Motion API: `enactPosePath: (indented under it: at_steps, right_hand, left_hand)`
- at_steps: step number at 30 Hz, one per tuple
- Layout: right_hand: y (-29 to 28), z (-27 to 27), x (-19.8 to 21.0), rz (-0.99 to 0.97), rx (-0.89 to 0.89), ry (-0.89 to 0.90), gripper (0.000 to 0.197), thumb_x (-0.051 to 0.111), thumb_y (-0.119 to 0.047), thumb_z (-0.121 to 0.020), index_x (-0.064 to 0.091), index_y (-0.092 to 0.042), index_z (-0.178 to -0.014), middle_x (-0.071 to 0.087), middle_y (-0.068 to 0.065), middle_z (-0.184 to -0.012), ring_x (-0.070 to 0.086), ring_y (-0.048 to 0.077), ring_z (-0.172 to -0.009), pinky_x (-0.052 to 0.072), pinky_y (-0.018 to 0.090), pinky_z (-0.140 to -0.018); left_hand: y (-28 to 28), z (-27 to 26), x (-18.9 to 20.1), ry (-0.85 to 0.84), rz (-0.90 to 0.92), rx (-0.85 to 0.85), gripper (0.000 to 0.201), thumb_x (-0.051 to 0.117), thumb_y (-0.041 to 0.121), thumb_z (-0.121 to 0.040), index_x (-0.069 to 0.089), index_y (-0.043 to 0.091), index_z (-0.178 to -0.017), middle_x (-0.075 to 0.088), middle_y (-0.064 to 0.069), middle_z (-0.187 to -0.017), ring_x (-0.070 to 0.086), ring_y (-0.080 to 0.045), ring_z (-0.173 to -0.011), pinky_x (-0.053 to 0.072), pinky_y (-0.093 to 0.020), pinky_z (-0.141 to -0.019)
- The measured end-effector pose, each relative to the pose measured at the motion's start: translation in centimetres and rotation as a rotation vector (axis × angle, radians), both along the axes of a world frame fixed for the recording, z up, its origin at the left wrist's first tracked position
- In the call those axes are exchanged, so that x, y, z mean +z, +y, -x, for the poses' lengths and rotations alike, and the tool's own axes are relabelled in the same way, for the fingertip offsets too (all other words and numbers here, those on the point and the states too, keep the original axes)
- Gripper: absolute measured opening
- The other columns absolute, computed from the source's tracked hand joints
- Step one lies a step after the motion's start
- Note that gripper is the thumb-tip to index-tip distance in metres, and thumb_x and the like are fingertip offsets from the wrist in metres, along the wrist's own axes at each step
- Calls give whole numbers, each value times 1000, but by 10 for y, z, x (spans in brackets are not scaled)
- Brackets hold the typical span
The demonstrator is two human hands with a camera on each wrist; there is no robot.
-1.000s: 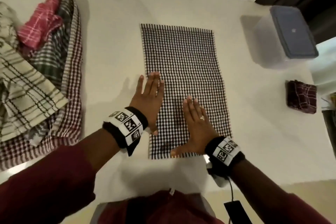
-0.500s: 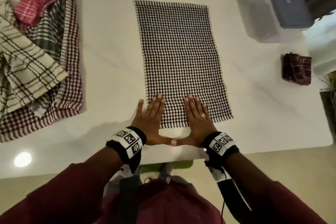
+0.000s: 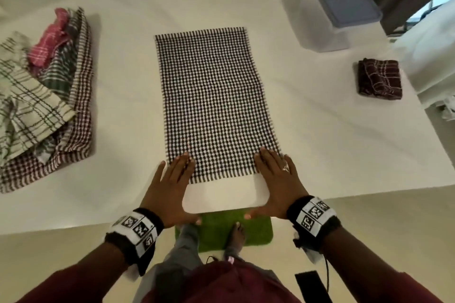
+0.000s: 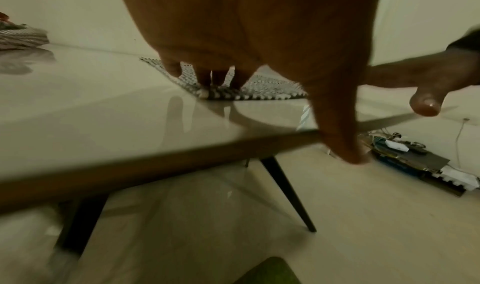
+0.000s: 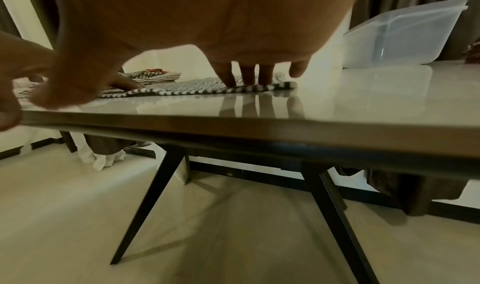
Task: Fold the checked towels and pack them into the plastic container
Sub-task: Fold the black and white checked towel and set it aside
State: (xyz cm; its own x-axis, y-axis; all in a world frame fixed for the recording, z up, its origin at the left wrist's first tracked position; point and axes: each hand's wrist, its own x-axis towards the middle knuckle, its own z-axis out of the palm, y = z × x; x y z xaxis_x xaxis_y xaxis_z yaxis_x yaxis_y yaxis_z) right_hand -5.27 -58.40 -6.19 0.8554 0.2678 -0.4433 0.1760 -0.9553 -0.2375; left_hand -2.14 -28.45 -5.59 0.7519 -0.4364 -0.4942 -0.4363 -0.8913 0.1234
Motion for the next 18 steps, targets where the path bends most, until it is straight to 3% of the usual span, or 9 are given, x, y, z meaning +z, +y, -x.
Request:
enactPosePath:
  at_steps: [1, 3, 5, 8, 10, 12, 15, 16, 18]
  right_hand:
    - [-1, 8, -1, 5, -4, -25, 131, 52, -92, -50, 17, -16, -151, 13, 8, -158, 15, 29, -143, 5, 51, -116]
    - [-2, 22, -5, -45, -16, -130, 97, 82, -52, -50, 44, -22, -135, 46, 5, -136, 50, 30, -119, 34, 50, -103]
    - [-1, 35, -8, -156, -39, -257, 69, 82, -23, -53, 54, -25, -116, 56, 1, -114, 59, 26, -99, 46, 46, -89]
    - [-6, 41, -6, -286, -23, -289, 35, 69, -17, -61, 63, -28, -94, 61, -6, -95, 61, 20, -85, 47, 39, -75]
    - [-11, 35, 1, -408, -64, -267, 31, 67, -14, -61, 62, -33, -86, 61, -15, -83, 60, 13, -75, 46, 34, -69]
    - [-13, 23, 14, -544, -224, -253, 33, 72, -10, -67, 63, -36, -85, 61, -22, -81, 58, 5, -72, 45, 25, -70]
    - [-10, -15, 38, -787, -517, -247, 17, 78, -7, -75, 72, -22, -80, 69, -16, -78, 64, -3, -74, 44, 7, -68]
    - [-8, -32, 47, -844, -573, -246, 12, 78, -6, -76, 73, -16, -79, 71, -14, -75, 64, -3, -73, 44, 6, -65]
    - [-5, -67, 60, -918, -647, -267, 8, 78, -6, -76, 72, -10, -79, 71, -10, -71, 64, -1, -68, 46, 9, -61]
  left_hand:
    - [2, 11, -1, -22, 32, 33, 132, 67, 80, -46, 21, 10, -147, 22, -15, -155, 27, -31, -140, 14, -49, -116]
    - [5, 29, -1, -123, 145, 88, 98, 88, 41, -47, 44, 14, -132, 49, -15, -137, 53, -33, -119, 41, -49, -100]
    - [3, 44, 2, -224, 258, 129, 72, 87, 19, -52, 53, 17, -115, 60, -14, -120, 62, -35, -100, 52, -47, -81]
    - [7, 57, 8, -238, 342, 155, 30, 62, 28, -69, 58, 27, -98, 65, -3, -106, 64, -26, -90, 52, -40, -75]
    - [17, 56, 13, -217, 469, 267, 21, 48, 34, -73, 58, 36, -92, 67, 9, -97, 63, -16, -86, 49, -34, -77]
    - [25, 47, 25, -209, 630, 493, 6, 60, 33, -82, 64, 35, -86, 68, 16, -88, 63, -9, -79, 49, -28, -73]
    - [26, 12, 45, -181, 882, 815, 10, 76, 11, -77, 69, 18, -76, 70, 6, -74, 63, -5, -70, 48, -13, -66]
    - [25, -5, 50, -159, 973, 868, 10, 75, 5, -77, 69, 13, -75, 71, 4, -74, 63, -3, -68, 47, -10, -64]
    - [21, -39, 59, -113, 1080, 895, 14, 71, 6, -81, 72, 20, -76, 73, 11, -76, 66, 2, -71, 49, -9, -64]
